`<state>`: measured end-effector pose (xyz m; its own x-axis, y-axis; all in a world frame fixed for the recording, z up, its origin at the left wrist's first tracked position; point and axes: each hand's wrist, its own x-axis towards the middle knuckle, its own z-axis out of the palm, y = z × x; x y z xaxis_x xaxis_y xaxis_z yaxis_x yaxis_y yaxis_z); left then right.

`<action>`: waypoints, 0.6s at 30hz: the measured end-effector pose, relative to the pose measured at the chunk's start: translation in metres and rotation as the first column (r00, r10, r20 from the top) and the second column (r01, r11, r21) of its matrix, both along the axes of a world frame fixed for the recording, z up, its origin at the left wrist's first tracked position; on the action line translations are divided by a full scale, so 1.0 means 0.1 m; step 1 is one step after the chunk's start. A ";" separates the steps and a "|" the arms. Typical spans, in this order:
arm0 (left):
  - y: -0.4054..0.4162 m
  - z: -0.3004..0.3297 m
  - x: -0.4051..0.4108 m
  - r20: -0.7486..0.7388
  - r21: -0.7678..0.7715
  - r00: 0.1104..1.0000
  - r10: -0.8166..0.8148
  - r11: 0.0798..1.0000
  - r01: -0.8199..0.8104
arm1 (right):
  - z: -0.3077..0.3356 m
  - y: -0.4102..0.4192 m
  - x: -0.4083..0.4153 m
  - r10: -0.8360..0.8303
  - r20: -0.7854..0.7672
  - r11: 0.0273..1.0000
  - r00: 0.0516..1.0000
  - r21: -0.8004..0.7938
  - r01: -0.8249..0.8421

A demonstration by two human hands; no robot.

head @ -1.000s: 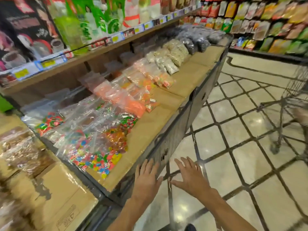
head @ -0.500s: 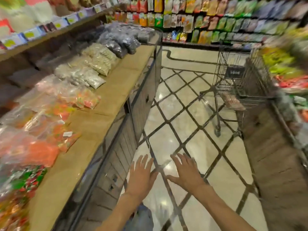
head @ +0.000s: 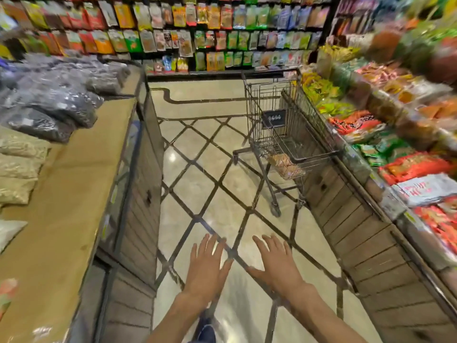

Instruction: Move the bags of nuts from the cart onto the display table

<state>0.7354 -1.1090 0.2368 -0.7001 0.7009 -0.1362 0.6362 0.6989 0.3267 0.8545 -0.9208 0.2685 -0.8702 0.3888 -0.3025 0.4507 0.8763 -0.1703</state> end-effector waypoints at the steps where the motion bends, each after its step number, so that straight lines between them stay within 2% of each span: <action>1: 0.15 0.05 -0.20 0.018 0.009 0.999 -0.028 1.000 0.028 | 0.03 0.12 -0.15 -0.026 -0.010 1.000 1.000 0.004 0.026; 5: 0.79 0.15 -0.96 0.000 0.060 0.995 -0.101 0.993 0.101 | 0.09 0.63 -0.72 -0.146 -0.042 0.989 0.988 -0.017 0.145; 9: 1.54 0.19 -1.61 0.045 0.027 0.986 -0.163 0.986 0.162 | 0.01 1.30 -1.30 -0.216 -0.052 0.976 0.975 -0.027 0.214; 13: 2.45 0.17 -2.24 -0.015 -0.002 0.978 -0.210 0.978 0.210 | -0.16 2.12 -1.89 -0.280 -0.073 0.960 0.957 -0.053 0.277; 18: 3.63 0.14 -2.93 0.022 -0.021 0.967 -0.255 0.967 0.256 | -0.22 3.14 -2.51 -0.347 -0.101 0.937 0.932 -0.083 0.340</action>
